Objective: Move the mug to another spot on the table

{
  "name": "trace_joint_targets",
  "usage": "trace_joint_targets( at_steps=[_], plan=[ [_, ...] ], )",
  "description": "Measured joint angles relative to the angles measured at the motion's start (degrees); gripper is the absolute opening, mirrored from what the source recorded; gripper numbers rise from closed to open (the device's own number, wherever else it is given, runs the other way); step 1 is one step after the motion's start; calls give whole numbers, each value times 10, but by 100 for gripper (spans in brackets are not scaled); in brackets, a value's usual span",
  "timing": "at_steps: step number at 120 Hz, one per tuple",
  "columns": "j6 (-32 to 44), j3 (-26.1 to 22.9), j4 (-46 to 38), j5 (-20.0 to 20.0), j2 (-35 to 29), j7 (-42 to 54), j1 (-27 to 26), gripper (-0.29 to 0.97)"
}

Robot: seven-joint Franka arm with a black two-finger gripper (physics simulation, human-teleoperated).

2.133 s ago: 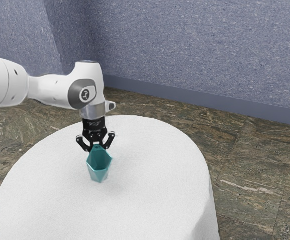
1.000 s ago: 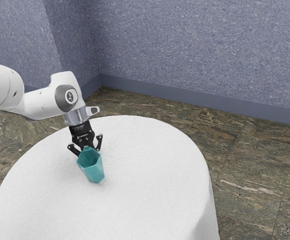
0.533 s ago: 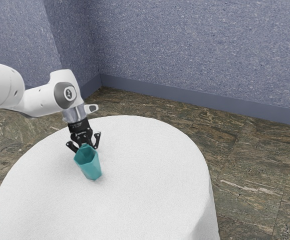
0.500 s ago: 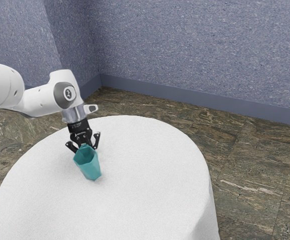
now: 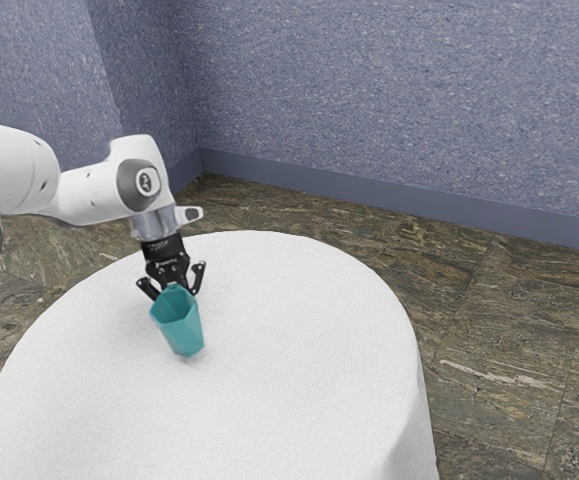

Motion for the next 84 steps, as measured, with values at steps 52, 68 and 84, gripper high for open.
trace_joint_targets(
  at_steps=[52,68,84],
  plan=[
    [-4,-1,12,0,15,3,0,-4],
    [-2,-1,10,-9,13,4,-1,26],
    [-1,-1,10,-12,12,3,-2,46]
  ],
)
